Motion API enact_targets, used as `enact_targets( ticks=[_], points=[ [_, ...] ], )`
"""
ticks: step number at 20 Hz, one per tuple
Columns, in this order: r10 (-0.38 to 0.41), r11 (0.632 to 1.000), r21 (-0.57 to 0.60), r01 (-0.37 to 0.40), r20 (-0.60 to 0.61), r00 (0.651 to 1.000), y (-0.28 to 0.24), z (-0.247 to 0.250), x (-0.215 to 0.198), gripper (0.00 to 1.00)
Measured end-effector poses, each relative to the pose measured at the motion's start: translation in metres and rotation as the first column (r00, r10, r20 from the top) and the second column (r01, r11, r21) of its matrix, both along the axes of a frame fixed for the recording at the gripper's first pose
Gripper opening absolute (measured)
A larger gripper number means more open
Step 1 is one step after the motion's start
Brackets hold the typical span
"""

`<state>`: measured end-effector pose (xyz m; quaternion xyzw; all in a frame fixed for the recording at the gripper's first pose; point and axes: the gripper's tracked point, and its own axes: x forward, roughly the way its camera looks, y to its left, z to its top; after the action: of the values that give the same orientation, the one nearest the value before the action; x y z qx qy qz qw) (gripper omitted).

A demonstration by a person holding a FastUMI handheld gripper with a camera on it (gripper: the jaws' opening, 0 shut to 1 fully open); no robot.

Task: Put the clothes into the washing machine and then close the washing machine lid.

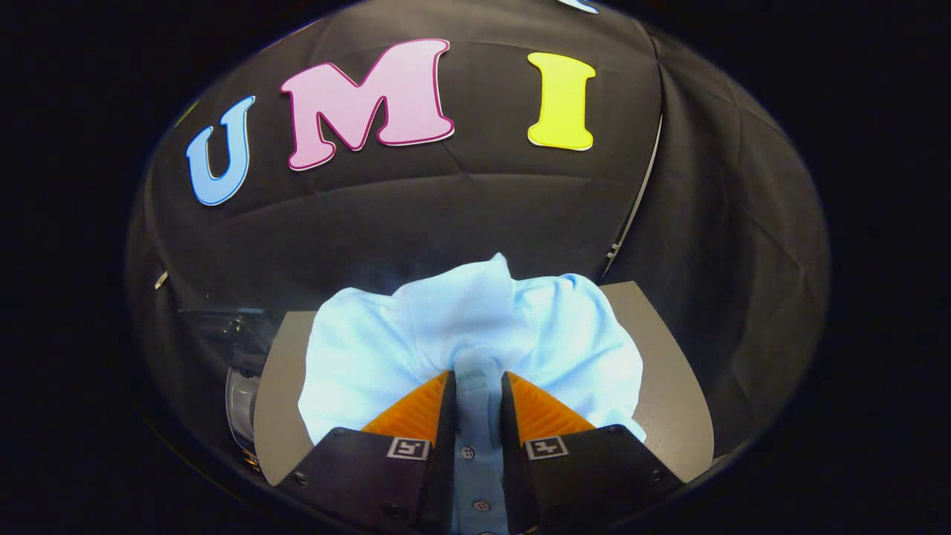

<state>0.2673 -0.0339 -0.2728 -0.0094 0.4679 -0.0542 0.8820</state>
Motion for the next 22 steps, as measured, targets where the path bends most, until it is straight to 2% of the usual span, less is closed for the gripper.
enact_targets(
  ticks=[2, 4, 6, 9, 13, 16, 19, 22],
  points=[
    [0.011, 1.000, -0.003, -0.011, 0.002, 1.000, 0.000, -0.002, 0.001, 0.17],
    [0.005, 1.000, 0.014, -0.006, 0.021, 1.000, 0.000, -0.004, 0.000, 0.17],
    [-0.012, 0.999, 0.049, 0.010, 0.028, 1.000, 0.001, 0.002, -0.001, 0.05],
    [-0.022, 0.997, 0.077, 0.017, 0.063, 0.998, -0.001, 0.011, -0.003, 0.05],
    [0.036, 0.999, 0.026, -0.040, 0.150, 0.988, 0.005, 0.035, -0.011, 0.05],
    [0.012, 0.995, 0.094, -0.036, 0.237, 0.971, 0.016, 0.074, -0.013, 0.05],
    [0.008, 0.986, 0.153, -0.065, 0.347, 0.938, 0.033, 0.135, -0.015, 0.05],
    [0.047, 0.984, 0.131, -0.121, 0.464, 0.884, 0.057, 0.194, -0.023, 0.05]
  ],
)
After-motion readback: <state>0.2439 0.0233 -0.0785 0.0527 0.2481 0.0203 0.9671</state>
